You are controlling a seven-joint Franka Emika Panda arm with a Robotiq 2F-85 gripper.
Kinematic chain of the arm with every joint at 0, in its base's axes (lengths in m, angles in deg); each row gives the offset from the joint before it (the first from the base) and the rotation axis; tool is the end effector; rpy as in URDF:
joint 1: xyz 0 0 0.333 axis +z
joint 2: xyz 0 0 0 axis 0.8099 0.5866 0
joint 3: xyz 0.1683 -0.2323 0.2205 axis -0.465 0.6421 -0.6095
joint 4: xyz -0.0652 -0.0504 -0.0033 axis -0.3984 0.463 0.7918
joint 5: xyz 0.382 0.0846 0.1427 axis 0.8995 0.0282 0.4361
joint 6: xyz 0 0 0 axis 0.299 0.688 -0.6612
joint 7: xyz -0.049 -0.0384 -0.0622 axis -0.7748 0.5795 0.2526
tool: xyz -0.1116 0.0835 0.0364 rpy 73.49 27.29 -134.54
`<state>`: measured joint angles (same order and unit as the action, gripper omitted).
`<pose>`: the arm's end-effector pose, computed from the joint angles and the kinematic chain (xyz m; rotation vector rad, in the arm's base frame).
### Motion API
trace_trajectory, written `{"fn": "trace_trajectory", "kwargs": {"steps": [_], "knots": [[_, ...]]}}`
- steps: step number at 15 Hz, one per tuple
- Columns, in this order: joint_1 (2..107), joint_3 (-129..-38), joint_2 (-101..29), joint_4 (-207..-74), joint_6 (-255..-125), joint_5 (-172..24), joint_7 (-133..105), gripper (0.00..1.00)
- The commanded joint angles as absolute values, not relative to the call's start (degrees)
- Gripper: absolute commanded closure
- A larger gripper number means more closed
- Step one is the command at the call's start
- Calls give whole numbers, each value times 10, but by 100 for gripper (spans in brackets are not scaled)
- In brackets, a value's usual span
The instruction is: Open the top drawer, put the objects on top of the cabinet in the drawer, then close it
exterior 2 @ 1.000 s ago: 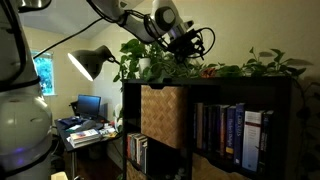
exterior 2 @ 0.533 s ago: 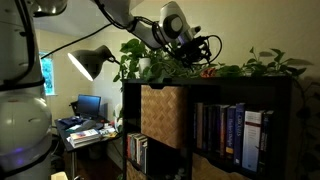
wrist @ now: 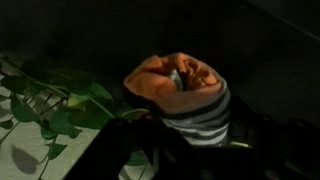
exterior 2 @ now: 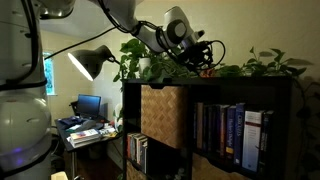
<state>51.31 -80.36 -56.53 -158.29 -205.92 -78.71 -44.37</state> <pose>0.6268 -0.1061 0.6261 2.5931 0.4857 0.9915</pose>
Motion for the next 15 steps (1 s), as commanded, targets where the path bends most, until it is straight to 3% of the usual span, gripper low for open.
{"fn": "trace_trajectory", "kwargs": {"steps": [1,6,8,15], "knots": [[508,-804,-571,-1587,-2070,-774,-452,59],[509,-807,-590,-1604,-2054,-779,-448,91],[510,-808,-604,-1614,-2045,-784,-451,88],[522,-809,-658,-1643,-2008,-775,-470,90]]}}
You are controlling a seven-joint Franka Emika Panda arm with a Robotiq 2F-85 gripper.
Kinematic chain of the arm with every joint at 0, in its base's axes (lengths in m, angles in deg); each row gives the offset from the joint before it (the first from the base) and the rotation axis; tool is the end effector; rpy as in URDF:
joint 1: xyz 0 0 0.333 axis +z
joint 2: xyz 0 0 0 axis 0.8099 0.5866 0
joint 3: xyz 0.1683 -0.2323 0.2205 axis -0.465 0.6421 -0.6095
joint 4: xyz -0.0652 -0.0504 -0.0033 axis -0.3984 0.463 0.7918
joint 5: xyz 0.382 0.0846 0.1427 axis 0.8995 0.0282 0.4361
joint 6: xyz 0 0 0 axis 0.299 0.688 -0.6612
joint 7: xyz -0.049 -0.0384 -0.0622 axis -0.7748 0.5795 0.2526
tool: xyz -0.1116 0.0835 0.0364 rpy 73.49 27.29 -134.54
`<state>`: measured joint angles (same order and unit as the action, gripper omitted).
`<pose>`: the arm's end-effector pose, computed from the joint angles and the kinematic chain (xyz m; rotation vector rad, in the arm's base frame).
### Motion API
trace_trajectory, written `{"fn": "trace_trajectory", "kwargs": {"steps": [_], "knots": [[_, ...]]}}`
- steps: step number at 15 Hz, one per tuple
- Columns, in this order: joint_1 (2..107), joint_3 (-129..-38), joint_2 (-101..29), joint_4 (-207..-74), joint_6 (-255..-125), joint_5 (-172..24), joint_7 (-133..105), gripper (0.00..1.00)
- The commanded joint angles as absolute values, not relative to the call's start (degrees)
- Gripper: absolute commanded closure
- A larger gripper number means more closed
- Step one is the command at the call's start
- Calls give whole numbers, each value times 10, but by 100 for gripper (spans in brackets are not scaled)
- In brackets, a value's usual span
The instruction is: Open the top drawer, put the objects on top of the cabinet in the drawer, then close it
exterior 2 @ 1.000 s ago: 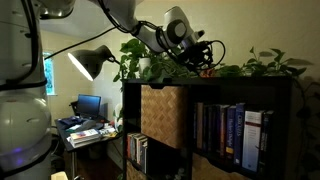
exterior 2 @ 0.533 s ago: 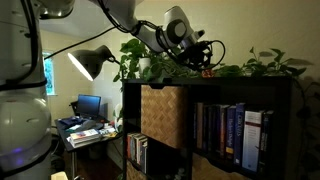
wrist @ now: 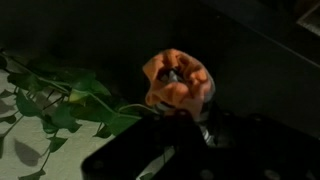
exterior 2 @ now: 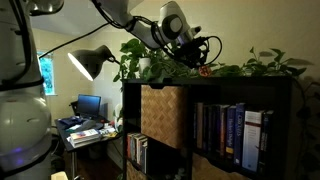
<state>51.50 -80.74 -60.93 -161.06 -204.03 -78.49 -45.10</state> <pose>0.6001 -0.0983 0.6402 2.5985 0.5060 0.9910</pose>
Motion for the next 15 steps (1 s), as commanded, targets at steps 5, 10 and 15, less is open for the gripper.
{"fn": "trace_trajectory", "kwargs": {"steps": [5,10,15], "knots": [[552,-811,-715,-1664,-1899,-751,-510,90],[589,-811,-748,-1688,-1839,-718,-552,90],[613,-812,-753,-1705,-1813,-693,-586,90]]}}
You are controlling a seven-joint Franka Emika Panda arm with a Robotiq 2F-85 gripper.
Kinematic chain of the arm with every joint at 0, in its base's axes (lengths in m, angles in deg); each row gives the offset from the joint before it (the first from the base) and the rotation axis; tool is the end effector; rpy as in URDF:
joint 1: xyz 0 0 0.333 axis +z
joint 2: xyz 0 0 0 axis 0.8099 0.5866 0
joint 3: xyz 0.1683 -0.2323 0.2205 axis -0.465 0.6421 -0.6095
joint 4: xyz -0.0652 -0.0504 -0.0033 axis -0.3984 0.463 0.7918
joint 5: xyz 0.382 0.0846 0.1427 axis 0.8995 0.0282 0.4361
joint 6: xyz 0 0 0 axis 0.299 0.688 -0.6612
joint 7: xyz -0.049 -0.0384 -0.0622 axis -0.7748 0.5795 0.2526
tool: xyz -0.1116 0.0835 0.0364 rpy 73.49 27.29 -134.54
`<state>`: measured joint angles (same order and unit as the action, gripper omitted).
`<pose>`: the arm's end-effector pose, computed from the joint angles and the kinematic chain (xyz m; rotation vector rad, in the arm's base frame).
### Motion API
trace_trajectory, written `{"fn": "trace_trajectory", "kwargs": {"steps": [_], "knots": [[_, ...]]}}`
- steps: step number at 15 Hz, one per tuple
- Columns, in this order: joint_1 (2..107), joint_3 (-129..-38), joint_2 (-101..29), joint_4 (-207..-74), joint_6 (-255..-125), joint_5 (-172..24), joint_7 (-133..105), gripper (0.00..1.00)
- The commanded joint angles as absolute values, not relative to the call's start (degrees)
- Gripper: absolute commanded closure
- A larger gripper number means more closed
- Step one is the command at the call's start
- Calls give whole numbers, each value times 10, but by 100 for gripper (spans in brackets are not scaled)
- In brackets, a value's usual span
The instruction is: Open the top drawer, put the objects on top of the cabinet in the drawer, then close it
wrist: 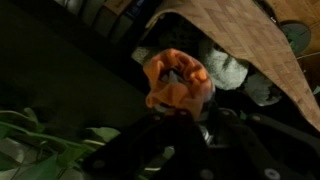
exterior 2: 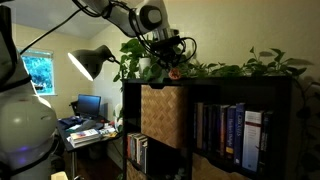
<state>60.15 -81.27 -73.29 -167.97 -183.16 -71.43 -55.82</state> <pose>0.5119 -0.0054 0.6348 2.7678 0.9386 0.7304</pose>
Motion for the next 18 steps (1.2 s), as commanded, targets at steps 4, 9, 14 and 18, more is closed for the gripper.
{"fn": "trace_trajectory", "kwargs": {"steps": [4,9,14,18], "knots": [[622,-809,-742,-1738,-1861,-679,-625,90],[625,-806,-738,-1769,-1912,-670,-686,90],[624,-809,-738,-1780,-1938,-670,-739,50],[615,-816,-746,-1772,-1931,-686,-743,25]]}}
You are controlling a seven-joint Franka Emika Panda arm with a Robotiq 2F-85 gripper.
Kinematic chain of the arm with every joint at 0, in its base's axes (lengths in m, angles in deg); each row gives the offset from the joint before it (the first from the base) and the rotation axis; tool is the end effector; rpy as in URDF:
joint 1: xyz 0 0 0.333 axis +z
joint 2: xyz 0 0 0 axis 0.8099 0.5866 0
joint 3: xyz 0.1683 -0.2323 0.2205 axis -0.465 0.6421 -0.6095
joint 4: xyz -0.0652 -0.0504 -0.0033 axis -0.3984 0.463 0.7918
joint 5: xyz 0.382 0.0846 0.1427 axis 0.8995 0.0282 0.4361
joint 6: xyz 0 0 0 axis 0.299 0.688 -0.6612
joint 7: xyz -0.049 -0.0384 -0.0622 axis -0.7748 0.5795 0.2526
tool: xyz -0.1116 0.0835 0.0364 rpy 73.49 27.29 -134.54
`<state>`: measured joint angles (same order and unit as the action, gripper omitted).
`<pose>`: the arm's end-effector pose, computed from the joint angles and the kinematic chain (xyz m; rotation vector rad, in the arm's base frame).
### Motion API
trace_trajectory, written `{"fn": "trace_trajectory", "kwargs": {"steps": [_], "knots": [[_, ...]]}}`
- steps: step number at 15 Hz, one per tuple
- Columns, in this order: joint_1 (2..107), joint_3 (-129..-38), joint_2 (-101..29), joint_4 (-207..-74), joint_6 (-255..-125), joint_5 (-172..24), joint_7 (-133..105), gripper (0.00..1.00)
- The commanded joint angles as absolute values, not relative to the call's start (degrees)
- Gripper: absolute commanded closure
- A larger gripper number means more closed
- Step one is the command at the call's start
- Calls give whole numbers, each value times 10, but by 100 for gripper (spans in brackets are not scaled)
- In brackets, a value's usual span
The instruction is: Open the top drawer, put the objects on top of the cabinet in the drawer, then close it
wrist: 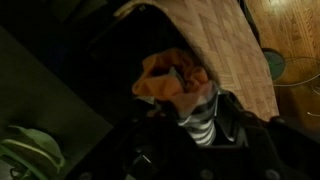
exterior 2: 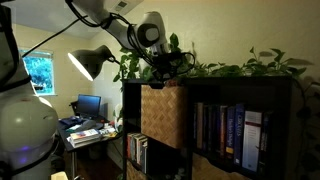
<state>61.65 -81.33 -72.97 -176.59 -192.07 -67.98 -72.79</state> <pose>0.5114 0.0131 0.5703 2.5871 1.3220 0.7255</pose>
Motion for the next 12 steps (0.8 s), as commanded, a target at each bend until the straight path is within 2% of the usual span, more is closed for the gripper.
{"fn": "trace_trajectory", "kwargs": {"steps": [1,3,6,7,8,9,12], "knots": [[612,-819,-749,-1767,-1926,-692,-734,18],[610,-823,-753,-1754,-1915,-694,-720,5],[604,-828,-750,-1732,-1903,-696,-690,0],[601,-828,-747,-1725,-1894,-696,-673,6],[600,-827,-744,-1718,-1881,-691,-660,25],[599,-825,-738,-1711,-1868,-687,-641,27],[600,-819,-730,-1703,-1845,-672,-605,48]]}}
